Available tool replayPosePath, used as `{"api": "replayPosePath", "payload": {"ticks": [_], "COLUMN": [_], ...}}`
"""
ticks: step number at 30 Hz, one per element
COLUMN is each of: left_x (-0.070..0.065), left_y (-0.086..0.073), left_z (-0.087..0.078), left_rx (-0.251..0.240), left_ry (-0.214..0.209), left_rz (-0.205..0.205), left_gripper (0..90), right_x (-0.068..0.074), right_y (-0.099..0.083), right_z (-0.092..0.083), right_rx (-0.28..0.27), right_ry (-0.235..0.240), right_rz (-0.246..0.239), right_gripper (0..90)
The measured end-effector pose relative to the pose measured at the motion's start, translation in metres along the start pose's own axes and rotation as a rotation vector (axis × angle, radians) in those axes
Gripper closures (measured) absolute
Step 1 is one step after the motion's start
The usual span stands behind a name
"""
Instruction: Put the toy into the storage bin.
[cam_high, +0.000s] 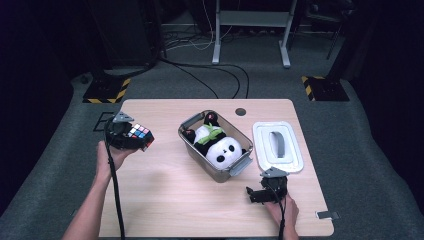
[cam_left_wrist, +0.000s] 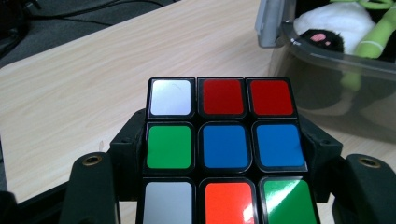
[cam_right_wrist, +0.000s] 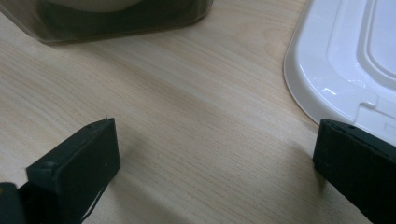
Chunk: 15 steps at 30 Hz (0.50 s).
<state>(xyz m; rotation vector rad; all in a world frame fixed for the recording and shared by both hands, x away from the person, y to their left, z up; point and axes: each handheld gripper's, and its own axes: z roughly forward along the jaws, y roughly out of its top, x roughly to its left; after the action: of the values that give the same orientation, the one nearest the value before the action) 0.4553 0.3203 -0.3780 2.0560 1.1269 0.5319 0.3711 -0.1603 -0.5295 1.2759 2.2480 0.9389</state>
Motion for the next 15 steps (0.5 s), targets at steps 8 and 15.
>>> {"api": "replayPosePath", "payload": {"ticks": [8, 15], "left_x": [-0.008, -0.021], "left_y": [0.018, 0.039], "left_z": [-0.005, -0.005], "left_rx": [-0.013, -0.030], "left_ry": [-0.023, -0.043], "left_rz": [0.036, 0.077], "left_gripper": [34.1, 34.1], "right_x": [0.000, 0.000], "right_y": [0.000, 0.000], "right_z": [0.000, 0.000], "right_rx": [0.000, 0.000], "right_ry": [0.000, 0.000], "right_rz": [0.000, 0.000], "right_gripper": [0.0, 0.0]}}
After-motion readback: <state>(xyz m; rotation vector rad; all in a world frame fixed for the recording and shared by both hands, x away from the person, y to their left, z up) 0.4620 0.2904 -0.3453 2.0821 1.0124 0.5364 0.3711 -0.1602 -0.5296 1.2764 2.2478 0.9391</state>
